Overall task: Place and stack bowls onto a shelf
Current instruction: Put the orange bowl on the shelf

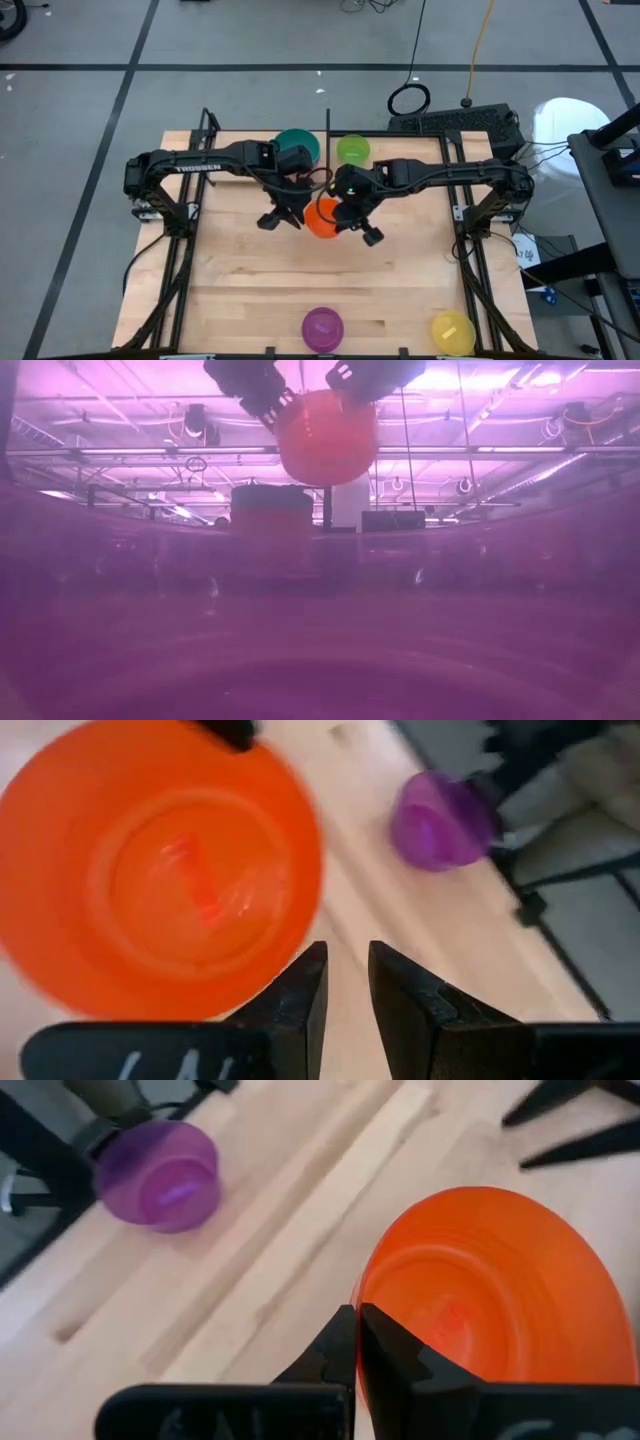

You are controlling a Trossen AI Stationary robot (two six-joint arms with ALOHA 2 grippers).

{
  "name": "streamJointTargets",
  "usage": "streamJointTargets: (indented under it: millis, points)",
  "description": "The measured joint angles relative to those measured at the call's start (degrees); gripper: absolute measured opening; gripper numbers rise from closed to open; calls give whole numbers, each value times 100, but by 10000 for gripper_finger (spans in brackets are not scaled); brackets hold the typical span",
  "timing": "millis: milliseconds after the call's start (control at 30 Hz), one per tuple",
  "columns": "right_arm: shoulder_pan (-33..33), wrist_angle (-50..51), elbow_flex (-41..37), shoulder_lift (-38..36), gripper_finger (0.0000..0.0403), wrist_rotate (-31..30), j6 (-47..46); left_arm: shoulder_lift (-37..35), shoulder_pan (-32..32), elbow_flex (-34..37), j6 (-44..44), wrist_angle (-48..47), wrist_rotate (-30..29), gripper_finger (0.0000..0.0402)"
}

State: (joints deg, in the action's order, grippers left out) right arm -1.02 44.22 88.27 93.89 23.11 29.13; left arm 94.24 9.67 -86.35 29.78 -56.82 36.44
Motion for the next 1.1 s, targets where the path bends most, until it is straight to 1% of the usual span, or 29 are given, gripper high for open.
streamJointTargets:
  millis: [100,133,167,233,300,367,600,733,833,900,1100]
  points:
    - [34,-109,0,0,0,-250,-88,0,0,0,-415,0,-680,81]
    - [35,-106,0,0,0,-310,-107,0,0,0,-435,-2,-925,81]
    - [36,-109,0,0,0,-333,-106,0,0,0,-344,-2,-1150,81]
    - [36,-109,0,0,0,-328,-99,0,-13,0,177,-2,-1400,81]
    - [36,-111,0,0,0,-268,-99,0,-38,0,747,-2,-1408,81]
    - [38,-114,0,0,0,-189,-100,0,-96,0,1136,-5,-1403,81]
    - [77,-141,0,0,0,-184,-107,0,-397,0,2037,-2,-1398,81]
    - [75,-307,0,0,0,-151,-48,29,-477,0,2236,11,-1379,81]
    - [73,-426,0,0,0,229,55,75,-490,0,2334,17,-1378,81]
    - [73,-494,0,0,0,273,37,78,-490,-1,2374,15,-1373,81]
    - [73,-609,0,0,0,418,154,191,-492,-2,2051,16,-1364,81]
